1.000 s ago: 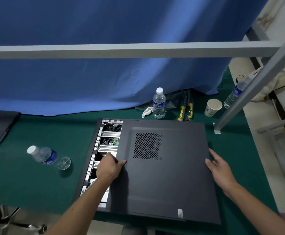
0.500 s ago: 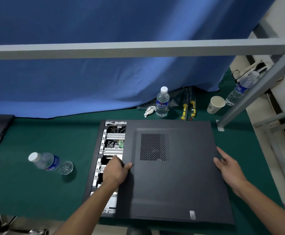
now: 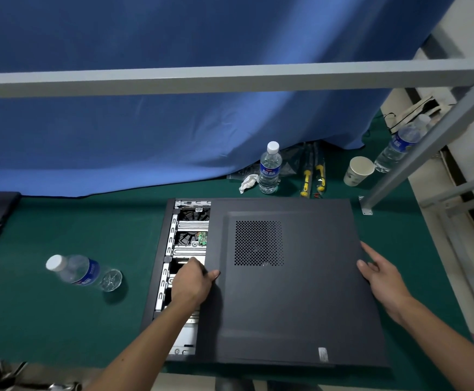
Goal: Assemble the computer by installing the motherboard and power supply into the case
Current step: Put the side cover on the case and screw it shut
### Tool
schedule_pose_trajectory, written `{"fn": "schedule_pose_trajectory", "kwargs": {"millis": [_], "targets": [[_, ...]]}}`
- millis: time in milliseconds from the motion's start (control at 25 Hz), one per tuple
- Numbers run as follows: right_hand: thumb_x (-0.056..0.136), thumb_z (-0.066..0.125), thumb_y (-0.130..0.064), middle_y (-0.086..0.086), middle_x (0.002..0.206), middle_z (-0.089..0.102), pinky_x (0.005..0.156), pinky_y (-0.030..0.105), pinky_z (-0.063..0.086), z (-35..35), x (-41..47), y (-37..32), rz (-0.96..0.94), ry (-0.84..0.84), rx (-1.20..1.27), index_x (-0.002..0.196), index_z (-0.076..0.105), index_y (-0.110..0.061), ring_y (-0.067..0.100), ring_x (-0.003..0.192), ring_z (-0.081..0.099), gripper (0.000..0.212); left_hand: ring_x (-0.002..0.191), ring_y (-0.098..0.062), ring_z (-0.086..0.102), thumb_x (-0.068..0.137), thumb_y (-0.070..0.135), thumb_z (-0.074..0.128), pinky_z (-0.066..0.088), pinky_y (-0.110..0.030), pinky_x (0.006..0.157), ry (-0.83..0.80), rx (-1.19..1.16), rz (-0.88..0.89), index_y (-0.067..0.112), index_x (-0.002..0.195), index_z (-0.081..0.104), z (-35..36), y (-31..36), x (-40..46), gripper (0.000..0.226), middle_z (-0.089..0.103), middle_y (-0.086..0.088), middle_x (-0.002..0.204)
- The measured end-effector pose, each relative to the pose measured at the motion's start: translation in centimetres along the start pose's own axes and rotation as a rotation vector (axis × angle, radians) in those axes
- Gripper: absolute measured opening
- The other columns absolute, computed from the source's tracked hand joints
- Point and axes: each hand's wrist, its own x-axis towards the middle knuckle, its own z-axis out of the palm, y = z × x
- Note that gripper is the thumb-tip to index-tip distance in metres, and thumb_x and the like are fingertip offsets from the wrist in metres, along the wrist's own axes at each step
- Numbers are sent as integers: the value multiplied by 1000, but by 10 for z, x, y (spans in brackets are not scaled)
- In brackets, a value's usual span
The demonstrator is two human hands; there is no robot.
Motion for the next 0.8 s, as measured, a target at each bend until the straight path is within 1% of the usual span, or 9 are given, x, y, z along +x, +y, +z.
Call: {"fn": "schedule_pose_trajectory", "kwargs": {"millis": [80,120,200,280,400,480,560,680,800], "targets": [[103,48,-12,1,113,70,87,29,50,1,-2,1,-5,13,-2,148,41,-32,13,101,67,50,84,-24,58,90,46,67,38,-30,70,-3,-8,12,11,92,56,-2,-1,1,36,59,0,86],[103,47,-11,2,116,69,86,28,50,3,-2,2,-11,24,6,148,41,-32,12,102,67,50,81,-23,57,90,46,67,39,-29,69,-16,-7,20,11,91,57,-3,-2,1,37,60,-1,85],[104,45,-10,1,129,62,93,28,47,9,-2,2,-17,33,25,149,40,-32,14,114,61,50,79,-23,58,89,45,69,40,-29,67,-44,-38,23,11,88,57,-6,-6,3,36,61,-2,83],[104,45,-11,-3,134,59,93,25,46,10,-1,1,-22,27,40,148,40,-33,13,121,57,50,79,-23,59,87,44,72,41,-29,67,-44,-91,18,12,86,56,-8,-9,5,35,61,-2,82],[103,48,-11,-6,118,68,81,20,51,6,0,-1,-26,20,29,145,43,-37,4,103,67,50,81,-22,59,87,45,72,43,-29,70,-12,-69,15,15,86,55,-8,-7,4,35,62,-1,84],[103,47,-11,-2,120,68,89,27,51,-1,1,4,-21,50,24,146,43,-36,10,105,66,49,82,-23,60,86,47,72,45,-30,71,-22,-65,19,16,86,54,-4,1,-1,36,63,-1,84],[104,46,-11,1,124,65,97,33,47,-11,4,8,-13,91,35,146,44,-34,15,109,63,48,81,-24,62,84,47,74,48,-31,70,-47,-126,27,16,84,54,3,11,-7,37,64,-2,83],[104,47,-11,-2,117,68,94,35,48,-25,2,9,3,112,53,145,45,-34,12,100,66,47,81,-21,58,84,50,72,40,-28,68,-16,-68,71,18,85,55,13,23,-12,37,63,0,84],[104,47,-12,-2,117,68,98,38,47,-39,-3,11,-2,138,59,146,44,-33,15,104,65,48,83,-21,59,83,52,73,38,-27,68,-9,-67,100,20,84,55,19,30,-12,36,63,2,83]]}}
